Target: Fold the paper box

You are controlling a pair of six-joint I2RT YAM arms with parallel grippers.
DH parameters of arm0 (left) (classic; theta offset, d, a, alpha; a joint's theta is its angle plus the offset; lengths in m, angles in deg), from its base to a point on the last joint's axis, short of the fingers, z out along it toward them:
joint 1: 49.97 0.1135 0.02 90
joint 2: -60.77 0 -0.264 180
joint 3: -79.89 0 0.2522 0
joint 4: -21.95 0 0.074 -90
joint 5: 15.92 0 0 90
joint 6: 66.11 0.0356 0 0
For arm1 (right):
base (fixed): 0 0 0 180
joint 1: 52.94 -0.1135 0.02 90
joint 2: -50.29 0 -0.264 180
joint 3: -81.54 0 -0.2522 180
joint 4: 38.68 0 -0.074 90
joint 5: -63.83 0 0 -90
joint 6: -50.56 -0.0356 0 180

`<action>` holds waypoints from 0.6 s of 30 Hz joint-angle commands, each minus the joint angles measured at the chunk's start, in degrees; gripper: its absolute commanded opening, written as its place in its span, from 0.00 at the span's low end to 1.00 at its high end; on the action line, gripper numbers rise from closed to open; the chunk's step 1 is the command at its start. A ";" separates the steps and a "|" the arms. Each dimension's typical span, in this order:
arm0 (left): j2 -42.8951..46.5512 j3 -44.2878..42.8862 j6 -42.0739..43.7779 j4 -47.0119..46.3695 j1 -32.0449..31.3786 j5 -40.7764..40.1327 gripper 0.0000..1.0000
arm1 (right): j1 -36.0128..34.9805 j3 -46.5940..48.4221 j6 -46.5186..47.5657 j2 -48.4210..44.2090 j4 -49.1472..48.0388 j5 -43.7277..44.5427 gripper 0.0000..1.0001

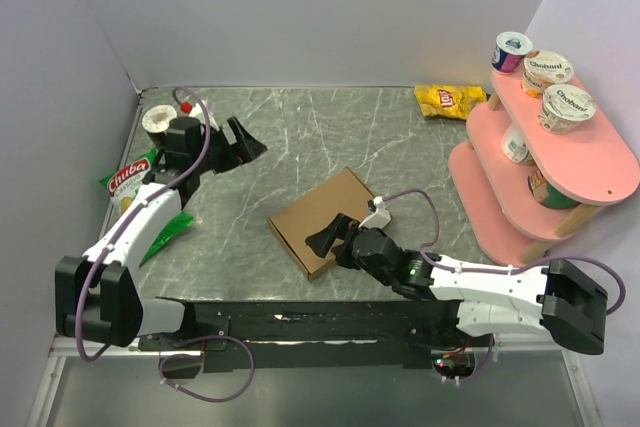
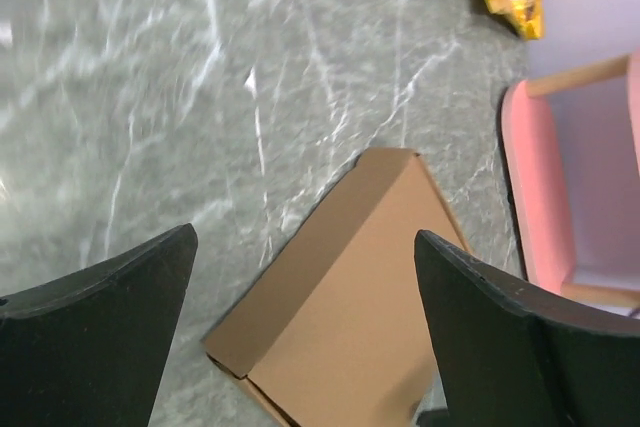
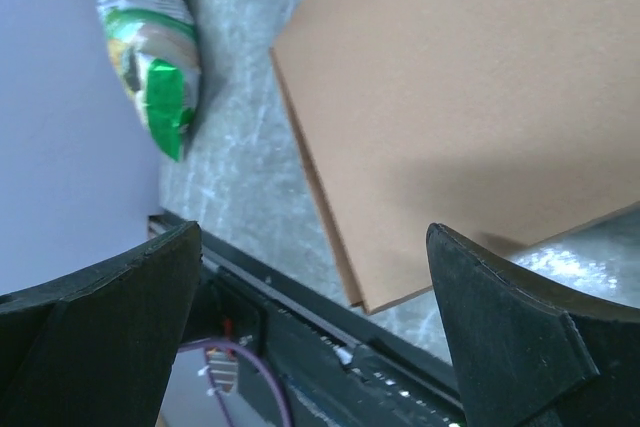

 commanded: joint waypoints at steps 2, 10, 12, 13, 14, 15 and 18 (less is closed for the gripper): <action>4.84 -8.75 10.66 8.99 0.83 0.45 0.96 | -1.83 4.73 1.96 -1.10 10.98 3.36 1.00; 9.85 -9.04 14.36 9.36 4.70 -0.53 0.96 | -0.81 -2.63 0.04 -18.95 23.68 -0.38 0.99; 10.20 -8.43 14.01 8.92 4.96 -0.35 0.96 | 1.66 -6.41 0.03 -18.26 18.15 -3.55 1.00; 10.47 -7.90 13.92 8.65 4.97 0.08 0.96 | 5.24 -7.38 0.38 -17.47 15.53 -5.48 0.99; 10.47 -7.55 13.92 8.13 5.05 0.44 0.96 | 7.45 -9.04 2.21 -16.25 11.41 -10.38 0.99; 10.64 -7.20 13.83 7.86 5.14 0.53 0.96 | 9.04 -9.40 3.10 -13.01 4.84 -11.99 0.98; 11.26 -6.40 13.48 6.63 5.49 0.70 0.96 | 10.90 -7.22 6.52 -5.64 -3.01 -13.06 0.97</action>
